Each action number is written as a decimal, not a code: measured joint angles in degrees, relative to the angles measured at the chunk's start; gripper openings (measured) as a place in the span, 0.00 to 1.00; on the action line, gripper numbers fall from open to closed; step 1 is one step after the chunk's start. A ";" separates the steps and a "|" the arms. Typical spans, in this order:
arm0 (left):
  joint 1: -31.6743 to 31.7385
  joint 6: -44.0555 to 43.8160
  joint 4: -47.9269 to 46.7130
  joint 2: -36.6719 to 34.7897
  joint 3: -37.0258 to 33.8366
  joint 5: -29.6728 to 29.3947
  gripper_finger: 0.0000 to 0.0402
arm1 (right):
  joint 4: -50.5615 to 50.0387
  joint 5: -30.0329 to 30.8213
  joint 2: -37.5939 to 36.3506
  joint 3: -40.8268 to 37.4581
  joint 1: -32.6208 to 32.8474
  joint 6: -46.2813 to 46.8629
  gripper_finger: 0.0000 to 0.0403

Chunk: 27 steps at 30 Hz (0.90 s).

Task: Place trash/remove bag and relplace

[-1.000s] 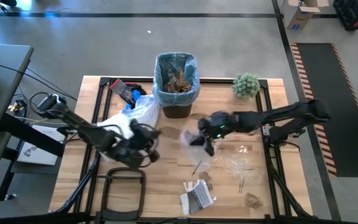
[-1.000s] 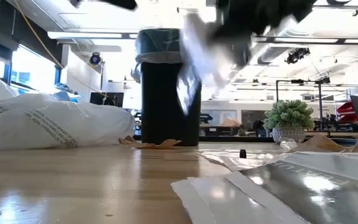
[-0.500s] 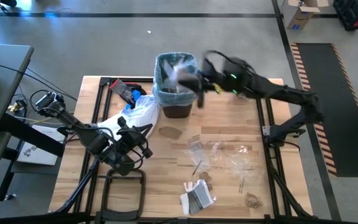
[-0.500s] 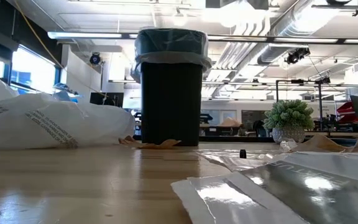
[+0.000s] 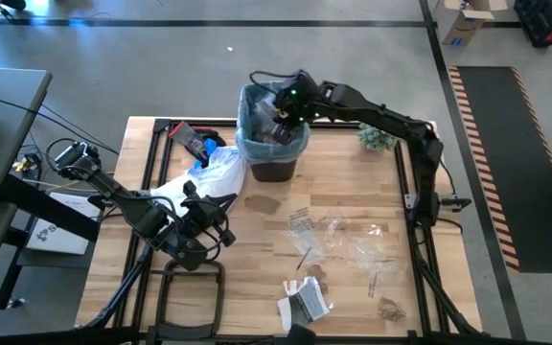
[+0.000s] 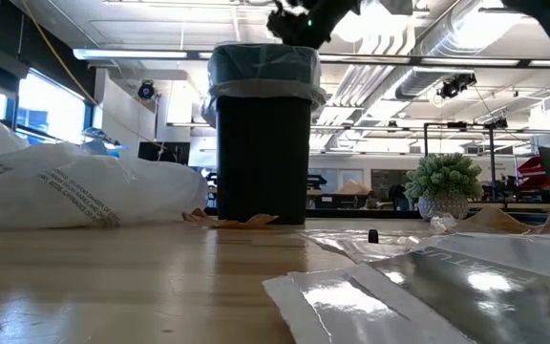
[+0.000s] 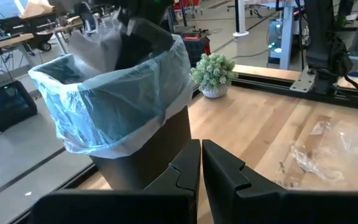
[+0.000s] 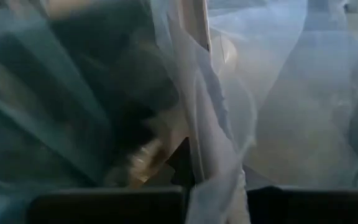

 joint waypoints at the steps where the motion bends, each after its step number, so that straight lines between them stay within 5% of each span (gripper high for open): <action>1: 0.00 -0.02 0.02 0.00 0.00 -0.02 0.00 | -0.26 0.30 0.26 0.20 -0.11 -0.47 0.00; 5: 0.00 -0.02 0.05 -0.02 0.00 -0.04 0.00 | -2.42 -2.30 0.60 0.34 -0.74 -0.73 0.06; 10: 0.11 -0.46 0.08 -0.04 0.02 0.11 0.00 | -3.41 -5.70 -0.07 0.57 -0.76 -1.99 0.29; 18: 0.17 -0.48 0.10 -0.04 0.04 0.16 0.00 | -7.46 -4.43 -0.65 12.19 -0.59 1.01 0.59; 23: 0.39 -0.94 0.08 -0.04 0.04 0.39 0.00 | -5.90 -4.29 -0.80 16.97 -0.59 1.21 0.56; 27: 0.44 -1.01 0.07 -0.04 0.04 0.35 0.00 | -2.71 -4.36 0.94 15.09 -0.59 1.41 0.39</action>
